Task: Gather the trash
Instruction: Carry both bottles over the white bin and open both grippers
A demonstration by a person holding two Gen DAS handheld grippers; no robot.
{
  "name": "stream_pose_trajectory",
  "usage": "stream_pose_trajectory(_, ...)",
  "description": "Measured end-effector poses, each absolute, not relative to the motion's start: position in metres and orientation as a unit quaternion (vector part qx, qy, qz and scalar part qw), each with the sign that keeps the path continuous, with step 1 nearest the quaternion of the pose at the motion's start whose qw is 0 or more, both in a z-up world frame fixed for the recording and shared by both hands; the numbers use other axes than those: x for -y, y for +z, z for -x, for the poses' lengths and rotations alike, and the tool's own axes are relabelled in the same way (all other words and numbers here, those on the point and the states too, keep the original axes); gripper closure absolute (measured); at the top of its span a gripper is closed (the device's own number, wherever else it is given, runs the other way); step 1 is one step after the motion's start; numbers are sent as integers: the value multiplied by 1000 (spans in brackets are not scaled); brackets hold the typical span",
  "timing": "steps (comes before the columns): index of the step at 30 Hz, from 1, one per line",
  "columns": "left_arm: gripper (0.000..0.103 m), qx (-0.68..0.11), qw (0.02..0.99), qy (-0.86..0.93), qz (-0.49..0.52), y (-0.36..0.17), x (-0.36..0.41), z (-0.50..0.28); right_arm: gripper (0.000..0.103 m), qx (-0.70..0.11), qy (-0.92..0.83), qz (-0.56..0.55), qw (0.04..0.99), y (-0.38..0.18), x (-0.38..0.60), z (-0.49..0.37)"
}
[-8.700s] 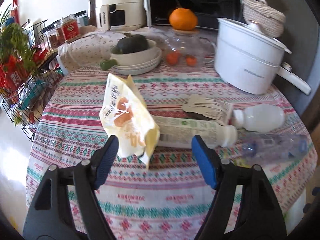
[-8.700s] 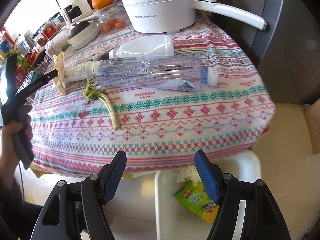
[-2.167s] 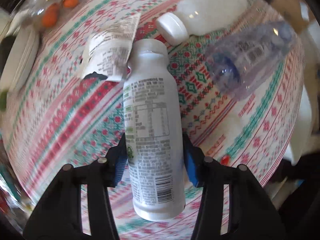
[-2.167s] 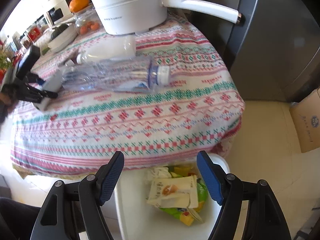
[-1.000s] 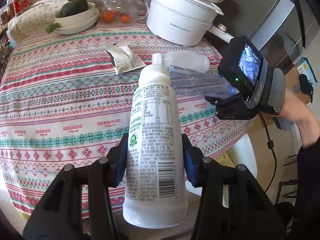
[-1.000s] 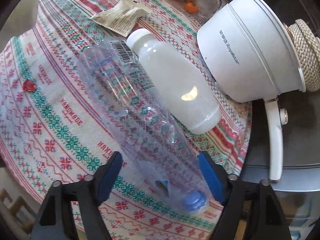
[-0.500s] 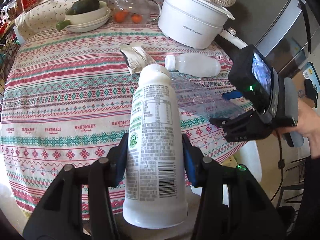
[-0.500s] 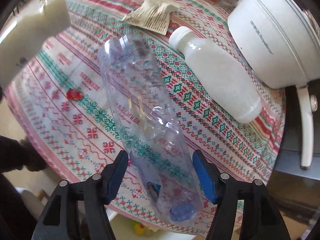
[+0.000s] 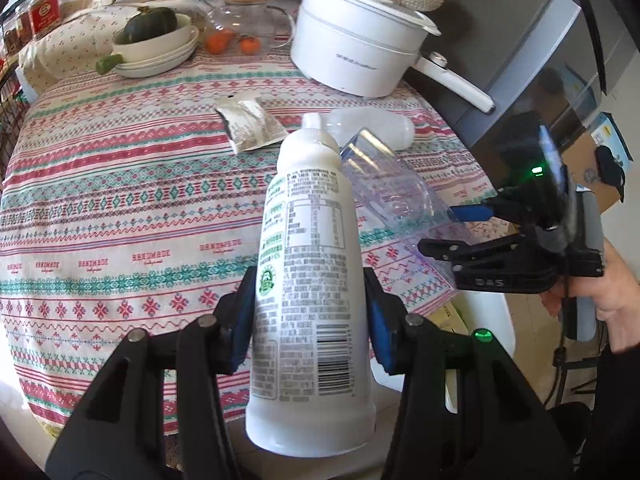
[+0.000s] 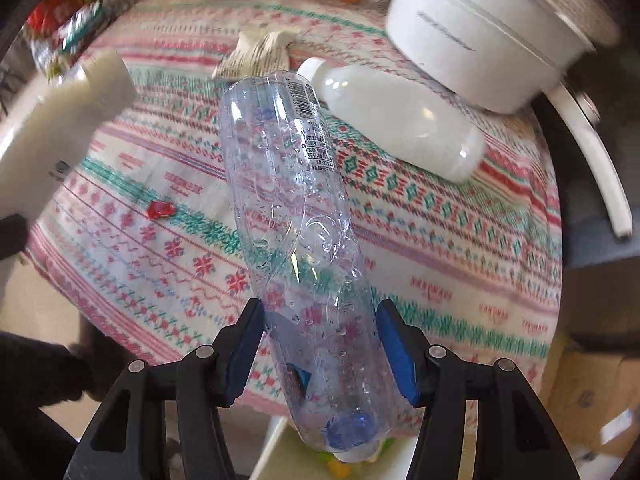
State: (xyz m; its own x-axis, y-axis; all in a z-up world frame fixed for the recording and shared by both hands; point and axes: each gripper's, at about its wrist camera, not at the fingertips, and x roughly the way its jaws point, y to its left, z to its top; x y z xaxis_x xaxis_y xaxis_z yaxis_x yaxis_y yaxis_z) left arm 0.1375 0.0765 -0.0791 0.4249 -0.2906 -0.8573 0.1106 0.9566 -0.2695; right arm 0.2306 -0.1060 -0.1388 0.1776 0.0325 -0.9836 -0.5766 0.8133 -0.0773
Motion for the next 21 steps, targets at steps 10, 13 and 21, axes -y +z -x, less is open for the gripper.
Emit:
stream_pose_trajectory(10,52,-527,822,-212,33,-77,-11,-112,44,-562,192,108,797,-81,189,-161)
stream_pose_trajectory(13,52,-529,810,-253,2,-76,19,-98,44,-552,178,83,810,-75,223,-136)
stream_pose_trajectory(21,52,-552,759,-332,-90,-102,92,-58,44,-539,133,11,831,-90,300,-96)
